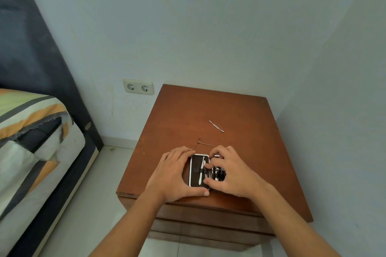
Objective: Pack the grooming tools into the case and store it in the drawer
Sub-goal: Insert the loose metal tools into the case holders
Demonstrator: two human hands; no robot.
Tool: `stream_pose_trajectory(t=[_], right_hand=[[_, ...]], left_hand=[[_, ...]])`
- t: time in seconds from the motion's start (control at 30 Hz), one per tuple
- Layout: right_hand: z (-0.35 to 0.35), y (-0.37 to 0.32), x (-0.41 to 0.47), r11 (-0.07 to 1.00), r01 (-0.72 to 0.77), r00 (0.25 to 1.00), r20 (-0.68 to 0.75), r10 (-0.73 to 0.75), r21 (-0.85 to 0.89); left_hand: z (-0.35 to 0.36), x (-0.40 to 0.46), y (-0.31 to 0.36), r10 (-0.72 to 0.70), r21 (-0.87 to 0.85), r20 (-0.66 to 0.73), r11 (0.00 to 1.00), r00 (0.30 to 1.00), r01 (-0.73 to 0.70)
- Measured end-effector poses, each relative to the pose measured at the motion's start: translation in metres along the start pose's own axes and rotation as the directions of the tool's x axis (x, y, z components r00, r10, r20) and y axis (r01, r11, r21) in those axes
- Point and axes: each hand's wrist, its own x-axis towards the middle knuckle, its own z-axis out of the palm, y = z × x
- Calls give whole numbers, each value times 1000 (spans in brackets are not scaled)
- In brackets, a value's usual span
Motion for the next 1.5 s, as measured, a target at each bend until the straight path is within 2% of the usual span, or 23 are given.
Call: stream_pose_trajectory(t=[0.2, 0.57, 0.63, 0.8, 0.9, 1.0, 1.27, 1.5], right_hand=[[-1, 1, -5, 997, -19, 1000, -5, 20, 70], [2, 7, -3, 996, -22, 1000, -7, 23, 83], [-2, 6, 0, 990, -57, 998, -30, 61, 131], [-9, 8, 37, 970, -171, 952, -226, 208, 171], [-10, 13, 63, 955, -267, 933, -214, 290, 133], [-9, 19, 75, 945, -321, 935, -136, 326, 60], [1, 25, 72, 970, -229, 973, -33, 227, -84], [-5, 33, 62, 983, -183, 975, -126, 181, -10]], left_hand=[[0, 0, 1, -2, -1, -2, 1000, 1000, 2], [0, -1, 0, 4, 0, -6, 1000, 1000, -4], [-1, -1, 1, 5, 4, -1, 1000, 1000, -5], [0, 0, 1, -3, 4, 12, 1000, 1000, 3], [0, 0, 1, -4, 5, 12, 1000, 1000, 4], [0, 0, 1, -6, 14, 17, 1000, 1000, 6], [1, 1, -1, -8, 10, 14, 1000, 1000, 8], [0, 1, 0, -17, 10, 27, 1000, 999, 16]])
